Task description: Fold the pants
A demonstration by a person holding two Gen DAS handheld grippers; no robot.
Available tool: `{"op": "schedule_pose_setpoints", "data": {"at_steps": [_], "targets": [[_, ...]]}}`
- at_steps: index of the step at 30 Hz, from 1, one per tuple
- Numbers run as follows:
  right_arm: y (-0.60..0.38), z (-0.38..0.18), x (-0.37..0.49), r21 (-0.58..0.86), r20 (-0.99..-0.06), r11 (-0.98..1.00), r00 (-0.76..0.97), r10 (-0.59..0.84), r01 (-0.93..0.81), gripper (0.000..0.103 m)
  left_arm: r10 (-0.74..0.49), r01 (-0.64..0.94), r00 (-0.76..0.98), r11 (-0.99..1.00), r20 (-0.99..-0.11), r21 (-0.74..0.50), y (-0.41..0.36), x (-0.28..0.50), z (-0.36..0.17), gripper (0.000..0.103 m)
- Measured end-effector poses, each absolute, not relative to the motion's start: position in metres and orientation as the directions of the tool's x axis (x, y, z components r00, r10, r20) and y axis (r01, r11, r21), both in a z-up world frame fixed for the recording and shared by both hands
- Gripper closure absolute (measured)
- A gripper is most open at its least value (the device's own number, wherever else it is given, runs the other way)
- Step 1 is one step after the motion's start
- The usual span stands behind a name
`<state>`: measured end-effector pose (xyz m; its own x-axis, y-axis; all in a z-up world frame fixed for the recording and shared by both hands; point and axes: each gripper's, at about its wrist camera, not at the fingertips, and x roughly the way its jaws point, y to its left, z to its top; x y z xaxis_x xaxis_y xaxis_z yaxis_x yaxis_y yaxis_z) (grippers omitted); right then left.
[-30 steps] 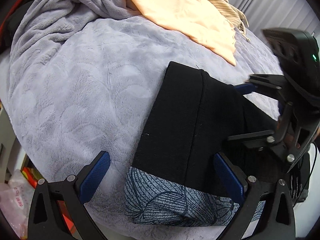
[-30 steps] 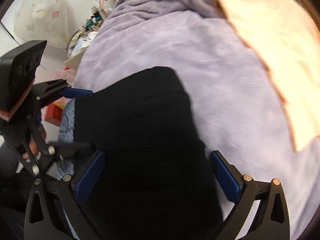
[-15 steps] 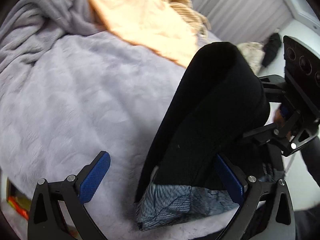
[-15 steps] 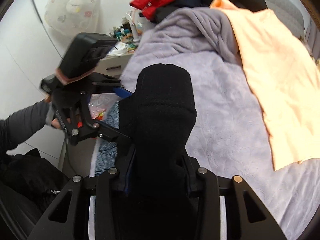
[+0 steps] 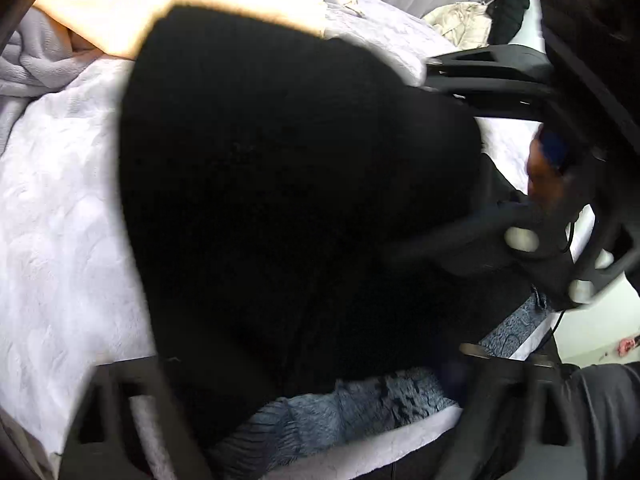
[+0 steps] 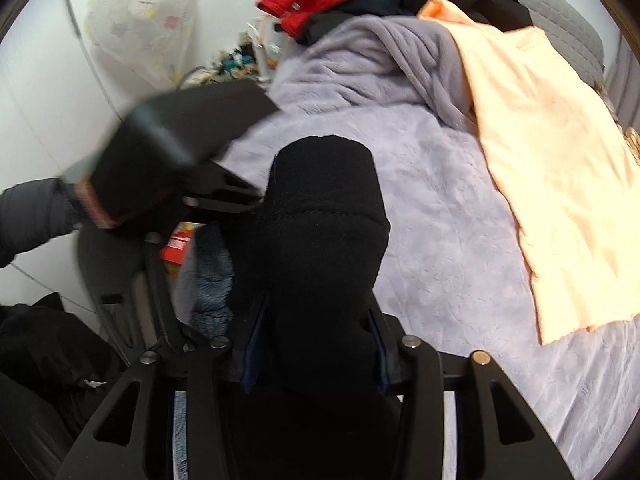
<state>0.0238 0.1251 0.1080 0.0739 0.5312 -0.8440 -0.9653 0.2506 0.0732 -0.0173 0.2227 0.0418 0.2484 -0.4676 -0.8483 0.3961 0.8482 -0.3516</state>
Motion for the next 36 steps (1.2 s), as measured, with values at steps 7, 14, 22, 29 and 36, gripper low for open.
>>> {"op": "schedule_pose_setpoints", "data": {"at_steps": [7,14,22,29,36], "targets": [[0.1,0.122,0.037,0.085,-0.86,0.315,0.09,0.503,-0.945,0.025,-0.377,0.382,0.258,0.886,-0.89,-0.264,0.214,-0.017,0.048,0.058],[0.025,0.101,0.0,0.023,-0.931,0.256,0.072,0.357,-0.967,0.023,-0.319,0.354,0.266,0.91,-0.91,-0.215,0.209,-0.019,0.069,0.069],[0.0,0.045,-0.005,0.051,-0.949,0.344,0.062,0.31,-0.938,0.02,-0.27,0.315,0.235,0.93,-0.934,-0.19,0.197,-0.007,0.071,0.068],[-0.002,0.039,-0.004,0.04,-0.943,0.35,0.081,0.322,-0.936,0.014,-0.229,0.27,0.236,0.949,-0.944,-0.162,0.186,-0.002,0.059,0.041],[0.0,0.04,-0.002,0.022,-0.948,0.361,0.095,0.303,-0.932,0.012,-0.17,0.255,0.252,0.961,-0.953,-0.104,0.171,-0.001,0.074,0.073]]}}
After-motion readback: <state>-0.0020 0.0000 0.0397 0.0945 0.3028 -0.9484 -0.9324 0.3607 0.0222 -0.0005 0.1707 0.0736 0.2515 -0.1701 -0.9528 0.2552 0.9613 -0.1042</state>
